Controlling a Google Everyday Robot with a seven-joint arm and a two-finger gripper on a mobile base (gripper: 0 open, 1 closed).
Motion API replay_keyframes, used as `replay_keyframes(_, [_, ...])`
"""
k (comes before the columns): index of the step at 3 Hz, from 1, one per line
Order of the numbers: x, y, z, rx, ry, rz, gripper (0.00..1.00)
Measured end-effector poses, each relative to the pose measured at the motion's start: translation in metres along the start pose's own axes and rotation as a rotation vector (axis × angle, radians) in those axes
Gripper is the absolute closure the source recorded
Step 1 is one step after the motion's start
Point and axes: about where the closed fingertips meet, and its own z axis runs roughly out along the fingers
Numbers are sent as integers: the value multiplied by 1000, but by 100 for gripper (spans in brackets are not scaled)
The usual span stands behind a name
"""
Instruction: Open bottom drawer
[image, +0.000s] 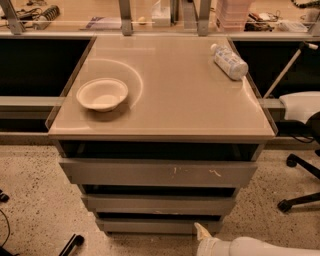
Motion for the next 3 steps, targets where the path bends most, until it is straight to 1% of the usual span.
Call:
replay_keyframes(1, [0,0,0,-1,0,0,0])
replay_keyframes(2, [17,6,24,-24,-4,27,0])
replay_keyframes(3, [55,-2,68,-58,-26,62,0])
